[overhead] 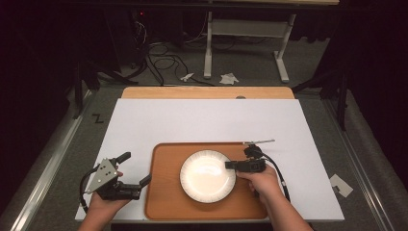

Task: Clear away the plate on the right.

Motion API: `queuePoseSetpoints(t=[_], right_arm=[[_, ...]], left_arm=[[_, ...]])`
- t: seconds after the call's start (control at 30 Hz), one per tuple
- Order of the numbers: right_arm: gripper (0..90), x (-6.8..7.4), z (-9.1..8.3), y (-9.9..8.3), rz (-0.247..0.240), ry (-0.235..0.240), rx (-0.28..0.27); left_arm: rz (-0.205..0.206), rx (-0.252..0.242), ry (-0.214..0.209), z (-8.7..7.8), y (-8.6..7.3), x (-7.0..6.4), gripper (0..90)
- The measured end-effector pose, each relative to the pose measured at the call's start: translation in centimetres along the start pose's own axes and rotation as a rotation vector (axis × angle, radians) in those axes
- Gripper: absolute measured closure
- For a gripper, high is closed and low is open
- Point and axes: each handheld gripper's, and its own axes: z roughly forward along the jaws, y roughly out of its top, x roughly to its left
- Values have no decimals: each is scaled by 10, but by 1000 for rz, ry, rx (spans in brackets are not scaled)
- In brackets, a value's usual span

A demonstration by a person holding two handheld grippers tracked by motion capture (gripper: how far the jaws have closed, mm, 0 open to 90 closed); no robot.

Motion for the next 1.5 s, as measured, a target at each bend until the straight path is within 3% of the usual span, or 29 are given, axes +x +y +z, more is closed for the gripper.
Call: queuePoseSetpoints(t=[0.3, 0.57, 0.8, 0.83, 0.93, 1.1, 1.23, 1.27, 1.33, 1.37, 1.5], right_arm=[[794, 2, 1, -1, -22, -13, 0], [675, 2, -2, 0, -27, -13, -13], [559, 7, -15, 1, -101, -48, -92], [546, 9, -21, 1, -144, -62, -125], [510, 11, -28, 1, -163, -66, -156], [394, 14, -55, 6, -246, -76, -244], [226, 14, -80, 5, -310, -128, -306], [160, 12, -87, 4, -305, -143, -319], [133, 7, -101, -1, -303, -173, -353], [51, 1, -113, -7, -299, -207, -385], [1, -10, -128, -20, -283, -241, -427]], left_arm=[[7, 8, -4, 1, 0, -1, 2], [6, 15, -4, 1, -1, -1, 2], [-3, 26, -9, 4, -2, 0, 2], [-3, 32, -9, 4, -2, 0, 2], [-10, 40, -7, 5, -2, 1, 2], [-19, 56, -3, 8, -4, 2, 2], [-24, 61, -2, 9, -4, 2, 2], [-25, 63, -3, 9, -4, 3, 2], [-28, 61, -1, 9, -4, 3, 2], [-30, 61, 0, 9, -4, 3, 2], [-37, 60, 0, 10, -4, 3, 2]])
